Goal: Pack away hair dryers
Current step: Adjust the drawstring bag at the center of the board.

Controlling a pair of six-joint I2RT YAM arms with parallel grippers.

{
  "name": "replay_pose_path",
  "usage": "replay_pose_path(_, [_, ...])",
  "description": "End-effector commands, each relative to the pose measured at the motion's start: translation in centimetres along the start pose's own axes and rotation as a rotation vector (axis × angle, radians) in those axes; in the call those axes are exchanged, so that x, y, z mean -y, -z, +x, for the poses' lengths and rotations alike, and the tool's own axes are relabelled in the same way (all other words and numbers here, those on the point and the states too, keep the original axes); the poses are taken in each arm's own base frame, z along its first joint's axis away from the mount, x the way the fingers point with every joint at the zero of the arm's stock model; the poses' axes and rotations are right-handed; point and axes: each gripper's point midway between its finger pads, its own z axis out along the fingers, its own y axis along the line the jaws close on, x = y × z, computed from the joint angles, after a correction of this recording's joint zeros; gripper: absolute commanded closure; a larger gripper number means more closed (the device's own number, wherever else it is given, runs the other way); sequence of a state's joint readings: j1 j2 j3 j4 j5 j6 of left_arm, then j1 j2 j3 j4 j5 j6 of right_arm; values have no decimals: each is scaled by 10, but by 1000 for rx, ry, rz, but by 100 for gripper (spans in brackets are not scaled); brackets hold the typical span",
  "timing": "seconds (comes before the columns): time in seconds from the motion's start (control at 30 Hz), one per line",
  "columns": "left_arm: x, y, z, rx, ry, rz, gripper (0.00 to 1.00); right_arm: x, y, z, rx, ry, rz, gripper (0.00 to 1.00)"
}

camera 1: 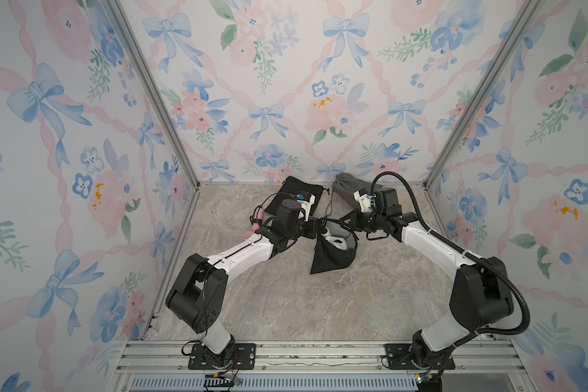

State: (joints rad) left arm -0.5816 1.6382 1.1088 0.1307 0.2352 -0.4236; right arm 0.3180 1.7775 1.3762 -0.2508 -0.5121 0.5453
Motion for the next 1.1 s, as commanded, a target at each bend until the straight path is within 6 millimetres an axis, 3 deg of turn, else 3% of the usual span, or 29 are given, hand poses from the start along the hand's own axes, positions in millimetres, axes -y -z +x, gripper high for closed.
replay_pose_path(0.0, [-35, 6, -6, 24, 35, -128, 98, 39, 0, -1, 1, -32, 154, 100])
replay_pose_path(0.1, [-34, 9, -9, 34, 32, -130, 94, 33, 7, -2, 20, -17, 143, 100])
replay_pose_path(0.2, [-34, 14, -11, 45, 30, -139, 78, 23, 18, -3, 48, -1, 129, 100])
replay_pose_path(0.4, [-36, 23, -9, 56, 34, -153, 61, -15, 46, -5, 126, 96, 94, 100])
replay_pose_path(0.57, [-38, 31, -8, 65, 38, -164, 50, -45, 51, 2, 155, 210, 88, 100])
replay_pose_path(0.83, [-37, 47, 1, 73, 43, -168, 48, -55, 48, 5, 149, 237, 84, 100])
replay_pose_path(1.07, [-54, 66, 30, 62, 46, -241, 48, -53, 48, 5, 146, 240, 88, 100])
